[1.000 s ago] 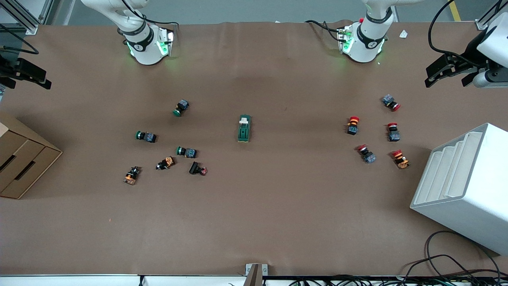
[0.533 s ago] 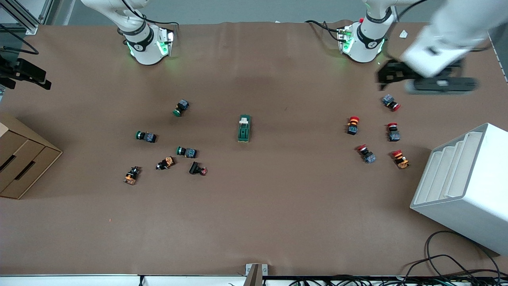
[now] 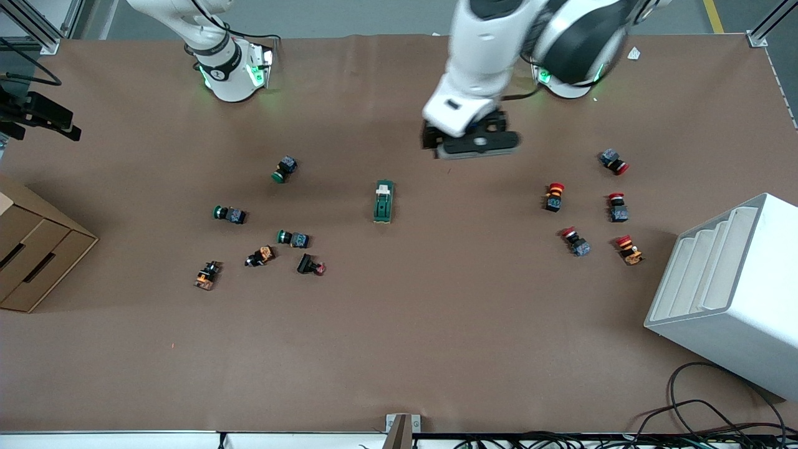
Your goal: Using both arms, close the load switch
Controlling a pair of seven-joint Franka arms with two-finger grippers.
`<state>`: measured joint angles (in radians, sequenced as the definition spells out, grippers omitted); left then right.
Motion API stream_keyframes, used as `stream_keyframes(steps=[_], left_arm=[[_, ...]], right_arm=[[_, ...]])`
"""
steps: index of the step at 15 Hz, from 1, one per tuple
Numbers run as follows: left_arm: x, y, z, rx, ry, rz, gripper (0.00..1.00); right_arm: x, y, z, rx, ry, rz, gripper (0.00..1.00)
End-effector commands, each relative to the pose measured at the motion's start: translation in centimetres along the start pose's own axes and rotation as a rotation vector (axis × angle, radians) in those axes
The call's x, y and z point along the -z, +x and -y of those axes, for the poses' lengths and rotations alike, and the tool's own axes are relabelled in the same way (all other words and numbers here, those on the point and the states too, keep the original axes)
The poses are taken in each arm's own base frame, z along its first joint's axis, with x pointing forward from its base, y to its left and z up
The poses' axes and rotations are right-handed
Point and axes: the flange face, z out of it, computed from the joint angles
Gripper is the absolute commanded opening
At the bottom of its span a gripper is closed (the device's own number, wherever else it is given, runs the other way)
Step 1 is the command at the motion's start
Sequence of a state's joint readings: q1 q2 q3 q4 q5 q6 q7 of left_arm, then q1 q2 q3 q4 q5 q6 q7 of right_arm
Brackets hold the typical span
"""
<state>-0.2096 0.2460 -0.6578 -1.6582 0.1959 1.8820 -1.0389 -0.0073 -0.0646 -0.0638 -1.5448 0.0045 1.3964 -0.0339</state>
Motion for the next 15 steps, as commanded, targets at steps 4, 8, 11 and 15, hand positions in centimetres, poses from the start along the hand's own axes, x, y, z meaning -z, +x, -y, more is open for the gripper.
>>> stream_keyframes(steps=[4, 8, 11, 15], left_arm=[[-9.0, -7.1, -8.8, 0.041, 0.027, -0.11, 1.0], [-14.7, -13.3, -12.4, 0.037, 0.079, -0.21, 1.0], [-19.4, -17.9, -14.1, 0.017, 0.102, -0.28, 1.0], [-22.2, -21.9, -14.9, 0.084, 0.076, -0.381, 1.0]], right_arm=[[1.2, -0.8, 0.1, 0.012, -0.004, -0.028, 1.0], [-3.8, 3.0, -0.4, -0.005, -0.016, 0.06, 1.0], [-9.3, 6.9, -1.0, -0.011, -0.021, 0.157, 1.0], [-11.3, 8.0, -1.1, -0.024, -0.014, 0.173, 1.0]])
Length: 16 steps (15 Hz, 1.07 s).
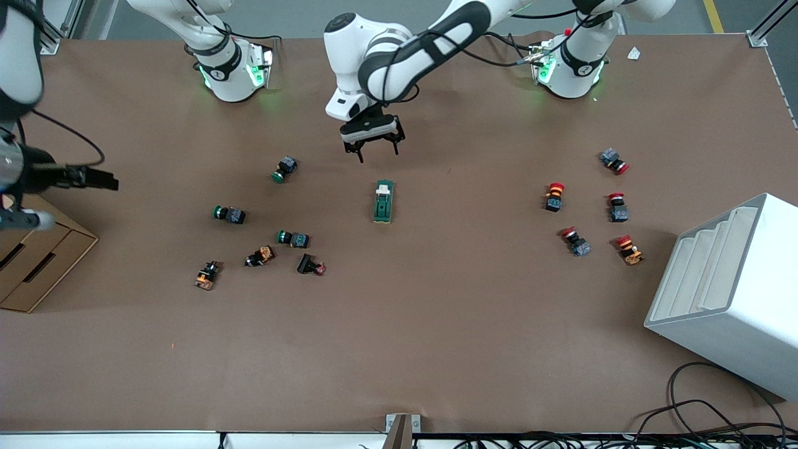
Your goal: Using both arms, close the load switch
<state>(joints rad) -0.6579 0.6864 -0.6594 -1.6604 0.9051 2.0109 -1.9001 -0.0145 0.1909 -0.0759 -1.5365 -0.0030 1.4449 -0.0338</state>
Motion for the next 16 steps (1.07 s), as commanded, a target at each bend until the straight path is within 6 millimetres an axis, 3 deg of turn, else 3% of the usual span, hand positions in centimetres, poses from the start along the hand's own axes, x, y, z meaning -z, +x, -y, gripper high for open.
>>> stream_keyframes(steps=[1, 4, 6, 9, 16], left_arm=[[0.1, -1.9, -0.2, 0.025, -0.024, -0.067, 1.0], [-0.9, -4.7, 0.6, 0.03, -0.043, -0.154, 1.0], [-1.3, -6.2, 1.0, 0.059, -0.07, -0.21, 1.0], [-3.0, -7.6, 2.3, 0.009, -0.085, -0.28, 1.0], [-5.9, -9.0, 3.6, -0.124, -0.122, -0.387, 0.98]], right_arm=[[1.2, -0.6, 0.6, -0.004, 0.005, -0.019, 1.0], [0.3, -0.3, 3.7, -0.114, 0.061, -0.013, 1.0], [-1.1, 0.1, 7.2, -0.213, 0.098, -0.012, 1.0], [-3.9, -0.1, 15.4, -0.384, 0.117, -0.019, 1.0], [-14.5, -2.6, 34.1, -0.673, 0.223, -0.094, 1.0]])
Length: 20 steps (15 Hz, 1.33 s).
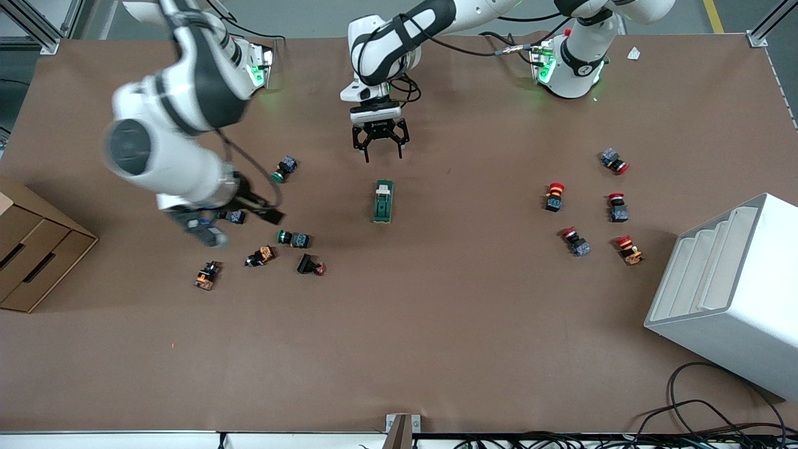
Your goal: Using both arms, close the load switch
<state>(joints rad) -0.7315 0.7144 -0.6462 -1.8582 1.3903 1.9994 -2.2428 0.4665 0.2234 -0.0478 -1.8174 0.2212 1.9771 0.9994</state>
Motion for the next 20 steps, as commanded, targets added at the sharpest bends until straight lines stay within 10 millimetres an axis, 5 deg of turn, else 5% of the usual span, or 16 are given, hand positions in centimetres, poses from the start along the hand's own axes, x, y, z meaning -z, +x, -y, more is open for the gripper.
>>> stream_keyframes(steps=[1, 5, 11, 20], left_arm=[[-0.6, -0.9, 0.5, -0.029, -0.033, -0.053, 0.98], [-2.7, -2.9, 0.8, -0.014, -0.087, -0.115, 0.98], [-6.0, -3.8, 1.5, -0.019, -0.12, -0.187, 0.99], [-8.6, -7.0, 2.5, -0.047, -0.127, -0.253, 0.99]], right_arm=[[-4.9, -4.0, 2.8, -0.109, 0.034, -0.004, 1.0], [-10.5, -8.0, 6.0, -0.193, 0.069, -0.013, 1.0], [-16.3, -11.9, 7.6, -0.223, 0.091, 0.061, 1.0], [-22.3, -16.0, 4.9, -0.238, 0.11, 0.05, 1.0]])
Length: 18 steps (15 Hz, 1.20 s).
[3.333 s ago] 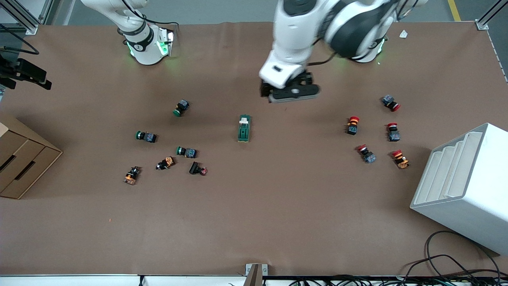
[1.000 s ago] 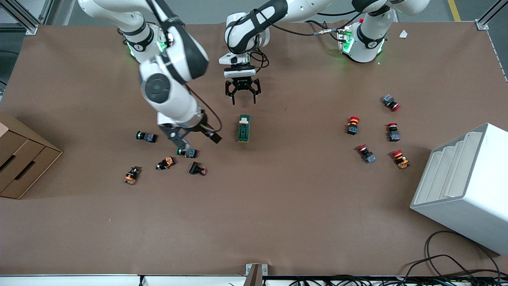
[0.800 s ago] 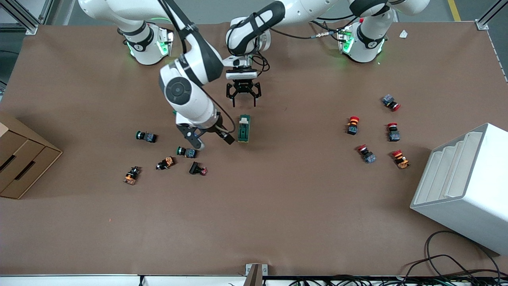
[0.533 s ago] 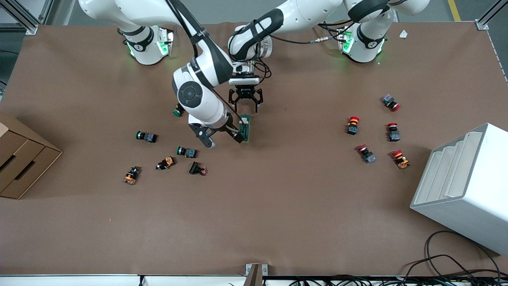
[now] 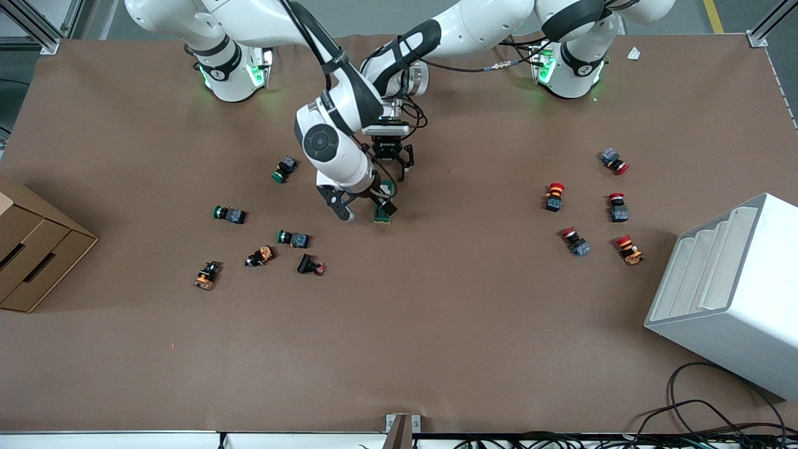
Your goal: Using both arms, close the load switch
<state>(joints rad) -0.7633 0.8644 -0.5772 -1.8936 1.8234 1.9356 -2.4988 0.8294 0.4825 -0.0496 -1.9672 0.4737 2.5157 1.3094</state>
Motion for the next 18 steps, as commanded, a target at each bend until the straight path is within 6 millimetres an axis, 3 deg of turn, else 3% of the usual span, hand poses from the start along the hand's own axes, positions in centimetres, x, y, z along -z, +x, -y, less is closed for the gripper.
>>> stream_keyframes(steps=[1, 10, 16, 18], left_arm=[[-0.9, -2.0, 0.4, -0.01, 0.004, -0.011, 0.99], [-1.0, -2.1, 0.3, -0.004, 0.007, -0.016, 0.99], [-1.0, -2.6, 0.5, -0.013, 0.019, -0.026, 0.99], [-1.0, -2.6, 0.5, -0.011, 0.02, -0.026, 0.99]], right_arm=[[-1.1, -0.6, -1.4, -0.017, 0.006, -0.003, 1.0], [-5.0, -2.2, -1.7, -0.007, 0.071, -0.037, 1.0], [-3.7, -1.9, -0.1, -0.015, 0.11, -0.029, 1.0], [-2.7, -0.9, 0.8, -0.025, 0.129, -0.027, 1.0]])
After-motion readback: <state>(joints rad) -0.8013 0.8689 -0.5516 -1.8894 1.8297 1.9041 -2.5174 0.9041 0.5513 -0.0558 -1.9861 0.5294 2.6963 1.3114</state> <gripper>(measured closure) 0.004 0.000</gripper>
